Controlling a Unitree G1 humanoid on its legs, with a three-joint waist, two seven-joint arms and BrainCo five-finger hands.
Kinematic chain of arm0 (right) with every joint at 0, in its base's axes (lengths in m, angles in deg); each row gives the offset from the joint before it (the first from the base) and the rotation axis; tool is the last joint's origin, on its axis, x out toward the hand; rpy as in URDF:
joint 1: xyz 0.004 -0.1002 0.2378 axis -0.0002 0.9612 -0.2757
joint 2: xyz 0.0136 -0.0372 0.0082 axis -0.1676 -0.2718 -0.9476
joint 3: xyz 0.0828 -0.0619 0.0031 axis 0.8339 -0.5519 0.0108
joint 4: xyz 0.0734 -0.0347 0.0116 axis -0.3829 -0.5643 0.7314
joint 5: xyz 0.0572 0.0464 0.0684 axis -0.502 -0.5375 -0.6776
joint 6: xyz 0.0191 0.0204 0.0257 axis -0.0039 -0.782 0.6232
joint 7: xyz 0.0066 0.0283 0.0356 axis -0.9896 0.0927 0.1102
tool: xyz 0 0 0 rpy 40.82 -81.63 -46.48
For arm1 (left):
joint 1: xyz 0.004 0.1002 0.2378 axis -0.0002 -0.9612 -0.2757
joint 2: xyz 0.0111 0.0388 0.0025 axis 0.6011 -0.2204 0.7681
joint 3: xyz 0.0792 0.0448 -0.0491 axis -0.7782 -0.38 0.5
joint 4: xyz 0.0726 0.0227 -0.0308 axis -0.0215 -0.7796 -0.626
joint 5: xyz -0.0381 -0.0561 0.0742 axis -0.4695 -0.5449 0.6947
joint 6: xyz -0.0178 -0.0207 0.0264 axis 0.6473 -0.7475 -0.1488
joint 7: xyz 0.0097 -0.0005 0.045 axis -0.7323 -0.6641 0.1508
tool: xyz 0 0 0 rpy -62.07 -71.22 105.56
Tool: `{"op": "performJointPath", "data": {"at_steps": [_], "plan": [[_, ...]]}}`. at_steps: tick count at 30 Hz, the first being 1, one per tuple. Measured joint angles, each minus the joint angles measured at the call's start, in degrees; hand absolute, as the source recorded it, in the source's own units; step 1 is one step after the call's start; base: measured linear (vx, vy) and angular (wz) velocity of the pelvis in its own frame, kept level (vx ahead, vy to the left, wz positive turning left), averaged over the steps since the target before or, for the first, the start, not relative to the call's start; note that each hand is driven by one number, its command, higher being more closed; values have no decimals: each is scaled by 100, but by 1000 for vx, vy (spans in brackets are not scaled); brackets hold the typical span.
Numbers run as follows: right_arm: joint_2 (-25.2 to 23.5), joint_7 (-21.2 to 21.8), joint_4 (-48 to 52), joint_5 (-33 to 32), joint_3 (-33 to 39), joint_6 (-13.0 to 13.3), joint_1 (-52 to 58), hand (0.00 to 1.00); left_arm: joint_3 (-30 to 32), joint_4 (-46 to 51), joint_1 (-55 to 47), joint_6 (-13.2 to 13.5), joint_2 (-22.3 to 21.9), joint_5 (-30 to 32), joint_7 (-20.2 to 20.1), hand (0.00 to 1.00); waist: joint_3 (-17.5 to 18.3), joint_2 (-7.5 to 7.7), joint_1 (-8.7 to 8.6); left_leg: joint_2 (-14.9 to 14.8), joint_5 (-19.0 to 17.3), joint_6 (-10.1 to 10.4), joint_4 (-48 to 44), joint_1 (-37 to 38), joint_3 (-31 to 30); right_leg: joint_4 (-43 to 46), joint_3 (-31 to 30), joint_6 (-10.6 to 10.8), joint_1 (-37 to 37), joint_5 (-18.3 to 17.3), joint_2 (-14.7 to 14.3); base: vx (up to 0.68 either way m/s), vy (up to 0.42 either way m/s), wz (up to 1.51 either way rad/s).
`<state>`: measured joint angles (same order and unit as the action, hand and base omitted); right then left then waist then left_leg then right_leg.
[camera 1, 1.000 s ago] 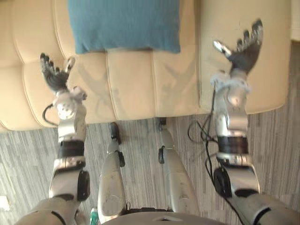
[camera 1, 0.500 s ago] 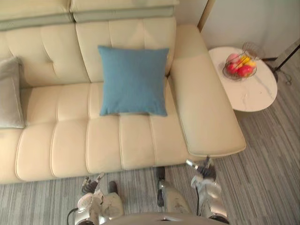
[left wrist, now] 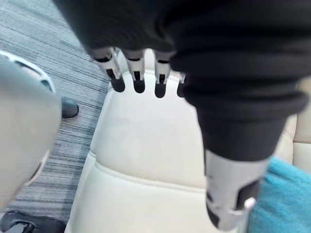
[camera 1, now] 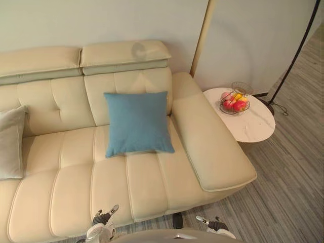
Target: Pick up cushions and gather them together orderly.
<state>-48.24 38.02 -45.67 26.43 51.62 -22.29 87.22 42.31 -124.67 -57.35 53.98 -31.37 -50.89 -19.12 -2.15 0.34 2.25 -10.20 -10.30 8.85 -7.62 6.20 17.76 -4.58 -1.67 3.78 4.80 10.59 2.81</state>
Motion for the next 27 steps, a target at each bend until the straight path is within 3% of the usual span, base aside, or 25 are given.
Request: {"op": "performJointPath", "data": {"at_steps": [3, 4, 5, 6, 7, 8, 9, 10, 11, 12, 13, 14, 16, 20, 22, 24, 27], "plan": [[25, -4, -20, -2, -139, -3, -77, 0, -100, -24, 22, 0, 64, 20, -41, 0, -57, 43, 12, 3, -153, -43, -274, -81, 114, 76, -96, 52, 67, 86, 10, -24, 32, -19], [-19, -6, -19, -4, -243, 0, -72, 0, -113, 33, 75, -1, 98, 21, -51, 0, -90, 161, -17, 64, -163, -164, -406, -230, 91, 167, -121, 81, 232, 215, 47, -59, 33, -19], [-25, -2, -19, -5, -250, 2, -167, 0, -105, 79, 72, 0, 103, 22, -48, 0, -55, 95, 38, 18, -112, -237, -365, -309, 72, 142, -123, 120, 308, 307, 43, -123, 16, -16], [-34, -2, 13, -2, -233, -27, -353, 0, -88, 98, 189, 9, 77, 22, -44, 0, -182, -20, 51, -99, 26, -211, -353, -462, 92, 2216, 180, -53, 1013, -981, 101, -102, -7, 24], [-29, -6, 8, 0, -265, -27, -341, 0, -113, 113, 202, 14, 78, 21, -43, 0, -185, 9, -2, -62, 94, -222, -353, -424, -102, 3550, 330, -97, 1224, -1553, 240, -42, -26, 71], [-62, -12, -9, -3, -258, -24, -300, 0, -119, 154, 154, 8, 87, 20, -42, 0, -171, 82, -32, 18, 128, -215, -415, -401, -319, 4269, 427, 68, 1150, -1755, 399, 16, -34, 87], [-98, -9, -76, -2, -257, -19, -279, 0, -99, 197, 118, 4, 144, 19, -42, 0, -139, 199, -20, 116, 126, -214, -560, -453, -408, 4287, 454, 137, 1104, -1787, 427, -93, -64, 55], [-154, -2, -72, 4, -360, 27, -371, 0, -58, 147, 73, -26, 126, 17, -43, 0, -109, 227, 114, 98, 289, -502, -585, -601, -401, 3319, 544, 236, 667, -1711, 305, -137, -47, 16], [-133, -6, -75, 6, -376, 27, -408, 0, -59, 135, 46, -39, 92, 16, -43, 0, -47, 12, 167, 12, 380, -640, -479, -671, -419, 2781, 534, 235, 340, -1736, 247, -160, -136, 6], [-114, -12, -87, 5, -439, 12, -638, 0, -151, 221, 67, -34, 16, -16, -23, 0, -106, 37, 230, -54, 463, -329, -425, -797, -449, 2903, 672, -125, 209, -2158, 246, -100, -162, -4], [-142, -7, -191, 6, -535, 10, -815, 0, -275, 227, 208, -39, 84, -95, -3, 0, -242, 108, 273, 51, 505, -265, -506, -961, -475, 2350, 803, 1, 22, -2217, 269, -163, -180, 2], [-133, -19, -174, 2, -535, 20, -960, 0, -341, 191, 242, -74, 55, -116, 10, 0, -379, -80, 225, -84, 522, -248, -640, -1101, -550, 2103, 903, -27, -78, -1968, 135, -249, -93, 5], [-132, -25, -182, -5, -580, 18, -972, 0, -430, 200, 176, -74, -37, -140, 59, 0, -464, -264, 220, -204, 596, -173, -687, -1219, -689, 1872, 993, -61, -122, -1764, 2, -306, -56, 19], [-104, -64, -184, -18, -611, 13, -781, 0, -465, 279, 128, -69, -59, -123, 90, 0, -493, -235, 197, -215, 932, -200, -181, -1025, -592, 1896, 1033, -131, -70, -1690, 17, -277, -43, 1], [-110, -84, -187, -20, -575, -10, -732, 0, -477, 263, 65, -73, 20, -63, 87, 0, -463, -81, 119, -78, 966, -274, 285, -874, -459, 1539, 1099, -166, -63, -1465, 172, -214, 7, -1], [-4, -177, -185, -26, -434, -55, -652, 0, -495, 287, 97, -74, 19, -39, 98, 0, -489, -84, 114, -42, 730, -481, -658, -902, -390, 1404, 1126, -168, -67, -1258, 289, -79, 48, -10], [84, -172, -184, -23, -204, -108, -488, 0, -514, 237, 42, -76, -59, 26, 78, 0, -404, -239, 43, -144, -117, -396, -1346, -875, -250, 1392, 1163, -137, -83, -1076, 304, -144, 181, -11]]}}
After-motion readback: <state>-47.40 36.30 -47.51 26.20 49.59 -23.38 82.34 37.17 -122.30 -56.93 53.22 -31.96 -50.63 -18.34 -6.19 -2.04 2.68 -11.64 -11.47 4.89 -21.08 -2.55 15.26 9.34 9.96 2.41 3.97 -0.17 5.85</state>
